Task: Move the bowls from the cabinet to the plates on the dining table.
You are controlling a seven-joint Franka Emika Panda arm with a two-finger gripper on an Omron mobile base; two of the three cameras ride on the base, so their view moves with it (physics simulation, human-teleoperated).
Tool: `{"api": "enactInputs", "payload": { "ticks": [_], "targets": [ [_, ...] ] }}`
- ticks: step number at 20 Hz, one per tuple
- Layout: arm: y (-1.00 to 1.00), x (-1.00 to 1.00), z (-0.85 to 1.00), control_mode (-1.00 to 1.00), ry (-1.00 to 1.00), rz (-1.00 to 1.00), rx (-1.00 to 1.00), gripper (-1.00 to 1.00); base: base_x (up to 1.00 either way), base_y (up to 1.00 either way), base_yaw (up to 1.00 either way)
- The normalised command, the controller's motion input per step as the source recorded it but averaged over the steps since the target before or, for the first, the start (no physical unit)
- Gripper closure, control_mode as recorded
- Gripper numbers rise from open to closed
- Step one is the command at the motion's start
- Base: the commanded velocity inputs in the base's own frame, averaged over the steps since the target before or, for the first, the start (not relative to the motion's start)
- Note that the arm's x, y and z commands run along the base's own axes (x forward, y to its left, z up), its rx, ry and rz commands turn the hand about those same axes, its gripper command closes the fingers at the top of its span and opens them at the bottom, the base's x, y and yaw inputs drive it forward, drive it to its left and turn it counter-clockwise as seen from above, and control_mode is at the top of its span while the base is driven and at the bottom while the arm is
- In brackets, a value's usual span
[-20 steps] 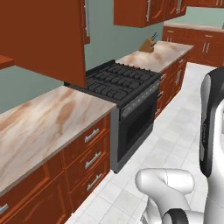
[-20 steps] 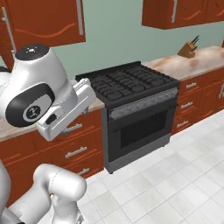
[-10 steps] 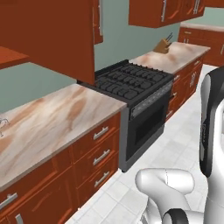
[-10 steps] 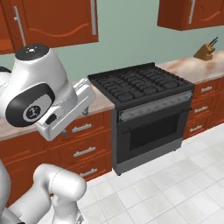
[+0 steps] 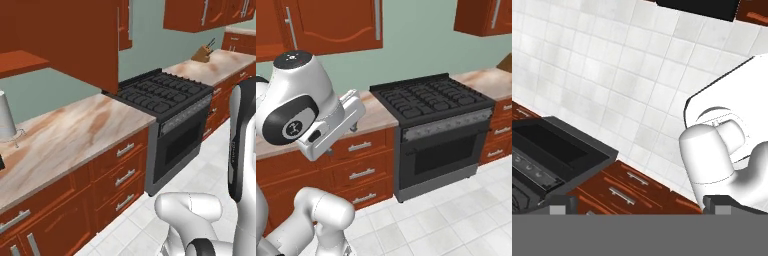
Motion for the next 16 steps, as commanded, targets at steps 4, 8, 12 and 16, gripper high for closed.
{"api": "enactInputs", "payload": {
  "ticks": [4, 8, 12, 16],
  "targets": [
    [0.00, 0.00, 0.00, 1.00, 0.00, 0.00, 0.00, -1.00, 0.00, 0.00, 0.22],
    [0.00, 0.00, 0.00, 1.00, 0.00, 0.00, 0.00, -1.00, 0.00, 0.00, 0.24],
    [0.00, 0.00, 0.00, 1.00, 0.00, 0.00, 0.00, -1.00, 0.01, 0.06, 0.23],
    [0.00, 0.00, 0.00, 1.00, 0.00, 0.00, 0.00, -1.00, -0.02, 0.34, 0.16]
  ]
}}
